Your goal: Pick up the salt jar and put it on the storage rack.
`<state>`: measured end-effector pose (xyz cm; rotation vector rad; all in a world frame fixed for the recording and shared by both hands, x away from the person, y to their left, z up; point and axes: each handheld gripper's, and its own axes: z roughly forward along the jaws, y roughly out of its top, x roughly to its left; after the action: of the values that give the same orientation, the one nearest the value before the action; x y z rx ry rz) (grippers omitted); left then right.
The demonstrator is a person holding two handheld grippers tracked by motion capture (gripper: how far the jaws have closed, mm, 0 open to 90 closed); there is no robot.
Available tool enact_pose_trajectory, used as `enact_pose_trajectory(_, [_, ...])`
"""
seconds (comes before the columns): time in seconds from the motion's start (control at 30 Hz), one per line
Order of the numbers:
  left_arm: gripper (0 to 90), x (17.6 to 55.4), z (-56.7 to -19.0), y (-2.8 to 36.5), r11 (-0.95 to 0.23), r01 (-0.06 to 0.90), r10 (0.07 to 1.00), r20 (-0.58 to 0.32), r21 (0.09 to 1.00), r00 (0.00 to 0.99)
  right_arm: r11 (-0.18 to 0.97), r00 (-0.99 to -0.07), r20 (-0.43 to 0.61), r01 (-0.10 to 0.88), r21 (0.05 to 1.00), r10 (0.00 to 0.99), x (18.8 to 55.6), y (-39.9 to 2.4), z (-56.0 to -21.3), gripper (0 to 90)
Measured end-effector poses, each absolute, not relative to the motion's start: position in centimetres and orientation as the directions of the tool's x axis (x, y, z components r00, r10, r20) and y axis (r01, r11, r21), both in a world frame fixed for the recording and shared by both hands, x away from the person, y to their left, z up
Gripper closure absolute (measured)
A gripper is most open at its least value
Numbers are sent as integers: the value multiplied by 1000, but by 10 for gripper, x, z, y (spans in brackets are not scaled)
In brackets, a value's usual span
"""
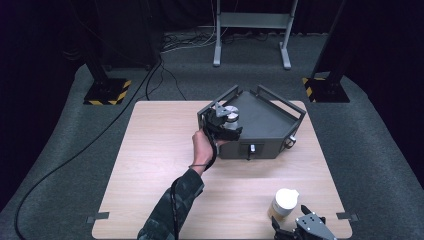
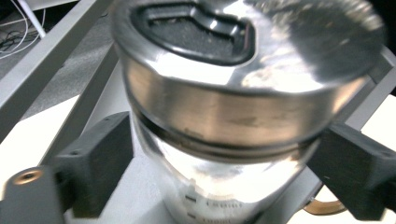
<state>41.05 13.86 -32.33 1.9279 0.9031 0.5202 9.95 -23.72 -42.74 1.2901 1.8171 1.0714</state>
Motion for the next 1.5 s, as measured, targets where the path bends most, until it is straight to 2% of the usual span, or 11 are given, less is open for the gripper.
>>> enact_pose_trajectory(0.03, [29, 410, -321, 140, -311, 384, 768, -8, 869, 640, 180, -298, -53, 415, 892, 953, 99, -237, -427, 0])
enact_pose_trajectory(0.13, [6, 404, -316, 143, -304, 396, 784, -8, 867, 620, 180, -300, -54, 412, 893, 952, 99, -237, -427, 0])
enact_pose_trajectory(0.2, [3, 403, -313, 148, -289, 409, 782, -33, 865, 623, 179, -299, -52, 413, 893, 953, 99, -236, -427, 0])
enact_pose_trajectory(0.33, [2, 395, -312, 157, -296, 400, 773, -28, 868, 633, 178, -298, -53, 413, 893, 953, 99, -236, -427, 0])
enact_pose_trajectory(0.83, [2, 358, -333, 187, -384, 395, 742, 23, 835, 670, 172, -287, -50, 416, 893, 956, 98, -237, -428, 0])
enact_pose_trajectory(1.13, [2, 324, -365, 209, -418, 410, 755, 59, 810, 653, 176, -289, -52, 422, 889, 956, 99, -239, -426, 0])
enact_pose_trajectory(1.5, [2, 293, -409, 233, -436, 499, 774, 29, 749, 633, 178, -286, -55, 425, 888, 957, 99, -239, -426, 0])
